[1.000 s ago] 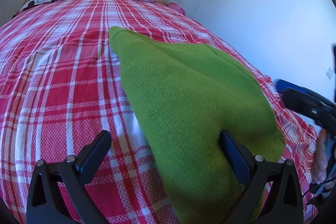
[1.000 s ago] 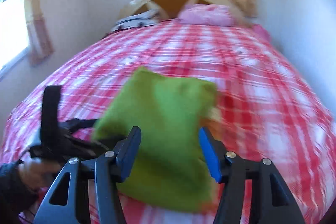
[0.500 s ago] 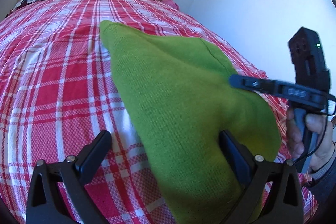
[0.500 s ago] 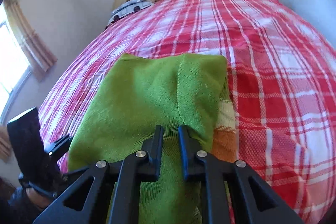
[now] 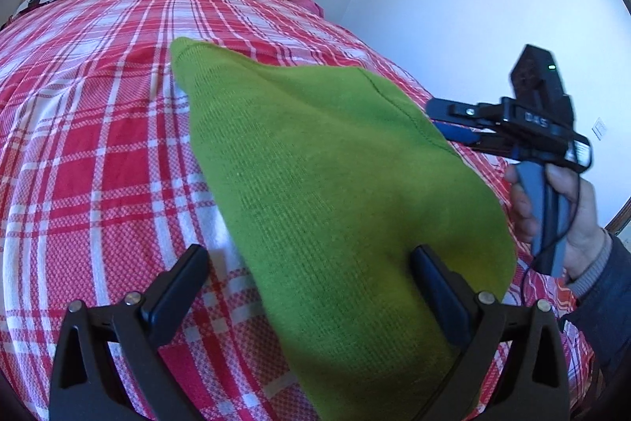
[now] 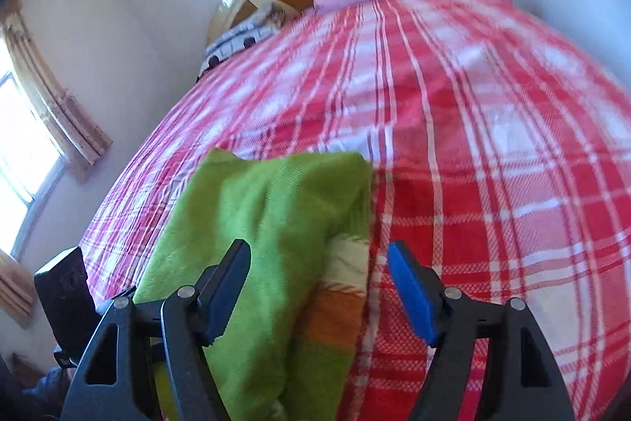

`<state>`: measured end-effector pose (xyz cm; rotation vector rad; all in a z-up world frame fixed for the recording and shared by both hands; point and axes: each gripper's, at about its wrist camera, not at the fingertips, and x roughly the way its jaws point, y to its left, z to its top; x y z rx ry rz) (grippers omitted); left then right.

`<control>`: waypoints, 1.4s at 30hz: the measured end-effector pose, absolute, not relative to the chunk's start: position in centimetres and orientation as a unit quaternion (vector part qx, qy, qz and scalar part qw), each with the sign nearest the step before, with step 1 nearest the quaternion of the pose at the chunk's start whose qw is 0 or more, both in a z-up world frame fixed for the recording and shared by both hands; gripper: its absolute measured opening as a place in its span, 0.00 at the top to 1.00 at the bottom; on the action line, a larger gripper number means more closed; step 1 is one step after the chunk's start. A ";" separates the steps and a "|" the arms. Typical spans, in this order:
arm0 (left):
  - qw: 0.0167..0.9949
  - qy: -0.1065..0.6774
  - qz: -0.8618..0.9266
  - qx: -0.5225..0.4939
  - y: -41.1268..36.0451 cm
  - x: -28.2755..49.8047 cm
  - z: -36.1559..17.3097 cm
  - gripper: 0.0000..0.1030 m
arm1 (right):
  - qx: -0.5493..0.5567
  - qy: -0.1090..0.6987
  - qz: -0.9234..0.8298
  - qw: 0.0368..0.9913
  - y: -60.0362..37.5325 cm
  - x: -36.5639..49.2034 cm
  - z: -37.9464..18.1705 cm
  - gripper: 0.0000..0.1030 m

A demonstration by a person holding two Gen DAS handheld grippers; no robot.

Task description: Fold small clothes

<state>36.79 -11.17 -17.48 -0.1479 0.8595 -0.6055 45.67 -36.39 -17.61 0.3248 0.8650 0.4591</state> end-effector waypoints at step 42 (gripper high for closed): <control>0.909 0.347 -0.214 -0.087 1.2 22.5 -10.2 0.62 | 0.190 0.369 0.385 0.824 -18.8 37.0 -12.8 0.74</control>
